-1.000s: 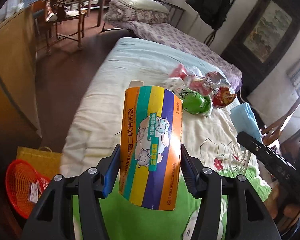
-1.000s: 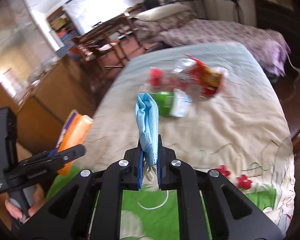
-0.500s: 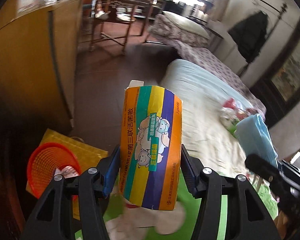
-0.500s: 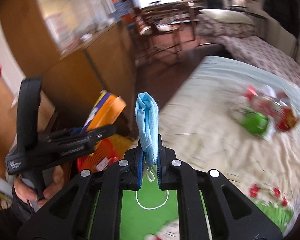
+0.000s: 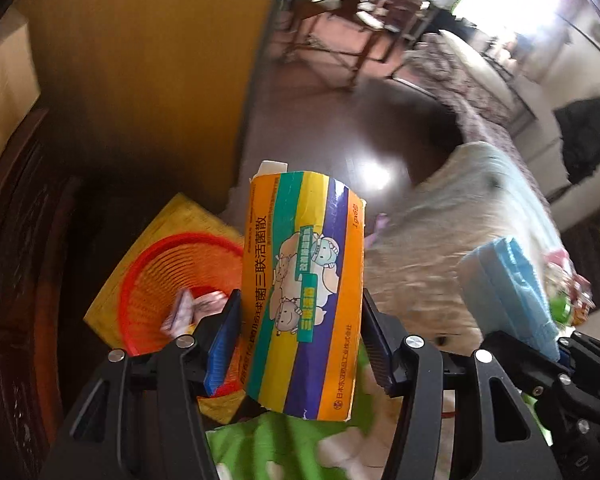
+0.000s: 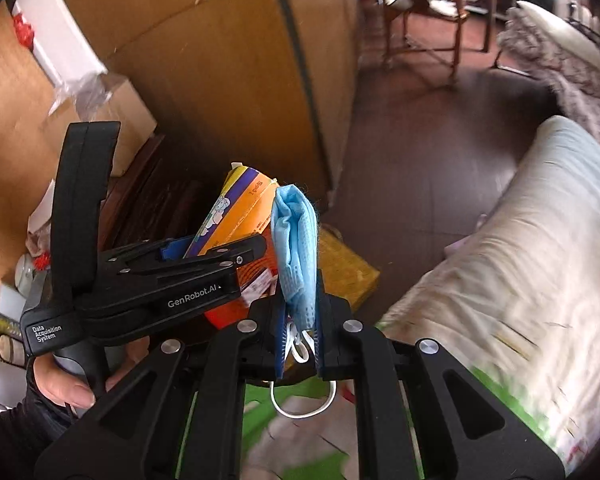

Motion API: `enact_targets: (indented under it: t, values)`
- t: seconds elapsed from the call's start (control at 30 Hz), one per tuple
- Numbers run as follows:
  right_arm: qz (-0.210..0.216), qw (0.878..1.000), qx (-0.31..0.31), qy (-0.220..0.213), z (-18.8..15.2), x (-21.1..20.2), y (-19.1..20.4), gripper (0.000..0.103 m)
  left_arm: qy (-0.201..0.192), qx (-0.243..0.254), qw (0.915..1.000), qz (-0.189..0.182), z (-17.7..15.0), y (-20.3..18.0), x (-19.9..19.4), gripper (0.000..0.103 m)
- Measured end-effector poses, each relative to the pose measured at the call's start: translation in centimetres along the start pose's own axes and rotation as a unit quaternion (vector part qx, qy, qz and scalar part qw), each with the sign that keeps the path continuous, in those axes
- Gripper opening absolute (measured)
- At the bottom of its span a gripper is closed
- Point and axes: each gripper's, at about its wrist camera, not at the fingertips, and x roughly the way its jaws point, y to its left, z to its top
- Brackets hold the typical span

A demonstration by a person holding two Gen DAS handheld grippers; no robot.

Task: Collect trash
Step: 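Carry tissue box and mask over the red basket and open both tools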

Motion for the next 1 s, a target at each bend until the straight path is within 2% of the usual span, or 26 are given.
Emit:
enact_targets:
  t: [0.27, 0.47, 0.67, 0.77, 0.8, 0.87, 1.0]
  values:
    - [0.022, 0.998, 0.0, 0.06, 1.3, 5.9, 2.0, 0.012, 0.038, -0.053, 0.9975, 0.028, -0.1, 6.6, 2.8, 0.056]
    - [0.053, 0.994, 0.025, 0.096, 1.6, 9.6, 2.7, 0.012, 0.062, -0.075, 0.9943, 0.043, -0.4, 7.8, 5.0, 0.057]
    - [0.07, 0.991, 0.034, 0.109, 1.8, 11.9, 3.1, 0.013, 0.068, -0.082, 0.9921, 0.066, -0.3, 8.8, 6.0, 0.058]
    - [0.072, 0.992, 0.028, 0.101, 1.9, 12.4, 3.4, 0.017, 0.074, -0.089, 0.9907, 0.071, -0.5, 9.1, 6.5, 0.059]
    - [0.073, 0.992, 0.027, 0.098, 2.0, 12.4, 3.6, 0.02, 0.077, -0.094, 0.9898, 0.075, -0.6, 9.3, 6.7, 0.063]
    - [0.072, 0.993, 0.023, 0.092, 2.0, 12.4, 3.8, 0.031, 0.085, -0.106, 0.9866, 0.091, -0.7, 9.7, 6.9, 0.063]
    - [0.081, 0.992, 0.023, 0.09, 2.0, 12.3, 3.7, 0.037, 0.083, -0.12, 0.9839, 0.103, -0.7, 10.3, 6.7, 0.064]
